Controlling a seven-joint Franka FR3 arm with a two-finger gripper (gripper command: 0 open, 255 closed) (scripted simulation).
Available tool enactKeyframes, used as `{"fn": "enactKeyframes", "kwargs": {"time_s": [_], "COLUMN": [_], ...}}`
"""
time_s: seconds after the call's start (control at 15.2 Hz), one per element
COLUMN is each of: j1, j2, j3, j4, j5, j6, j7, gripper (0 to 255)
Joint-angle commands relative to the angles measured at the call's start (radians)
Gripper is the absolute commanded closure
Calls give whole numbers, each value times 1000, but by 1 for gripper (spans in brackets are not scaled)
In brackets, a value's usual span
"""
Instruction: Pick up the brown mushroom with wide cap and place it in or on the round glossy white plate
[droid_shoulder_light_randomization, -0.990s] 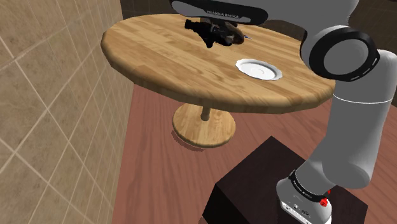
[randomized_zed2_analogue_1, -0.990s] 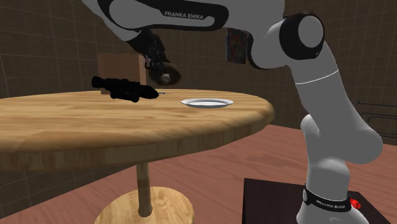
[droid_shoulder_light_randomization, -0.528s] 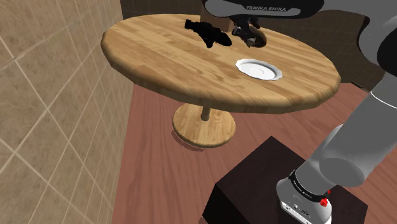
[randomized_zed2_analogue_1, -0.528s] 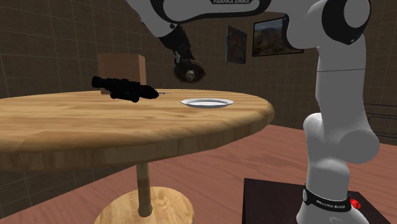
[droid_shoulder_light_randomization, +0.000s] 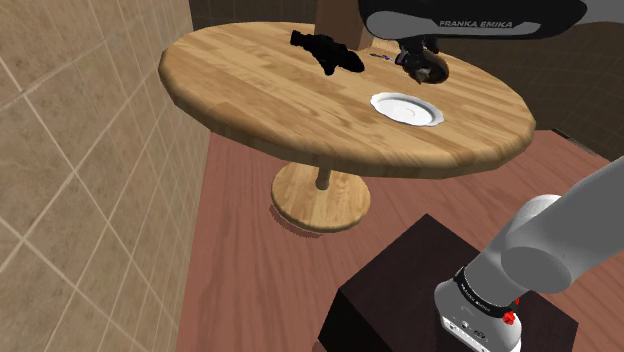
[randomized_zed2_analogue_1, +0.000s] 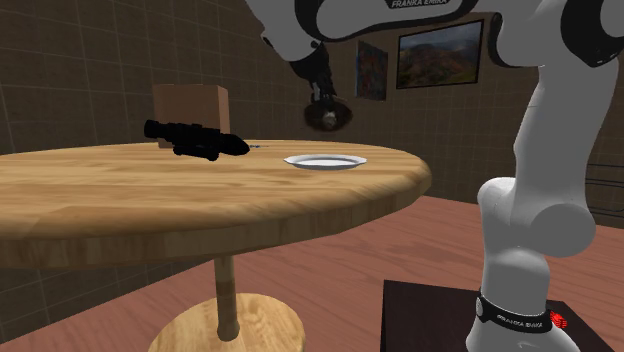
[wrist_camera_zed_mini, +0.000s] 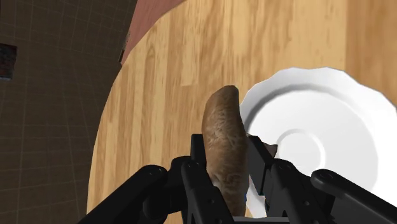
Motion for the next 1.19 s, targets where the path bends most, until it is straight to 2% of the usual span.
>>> {"fn": "enactKeyframes", "kwargs": {"time_s": [0.0, 0.86, 1.12], "j1": [1, 5, 4], "j2": [-11, -24, -24], "j3": [-3, -15, -14], "j4": [-34, -210, -210], "j5": [10, 57, 57], "j6": [18, 139, 139], "j7": [18, 136, 136], "gripper": [255, 255, 255]}}
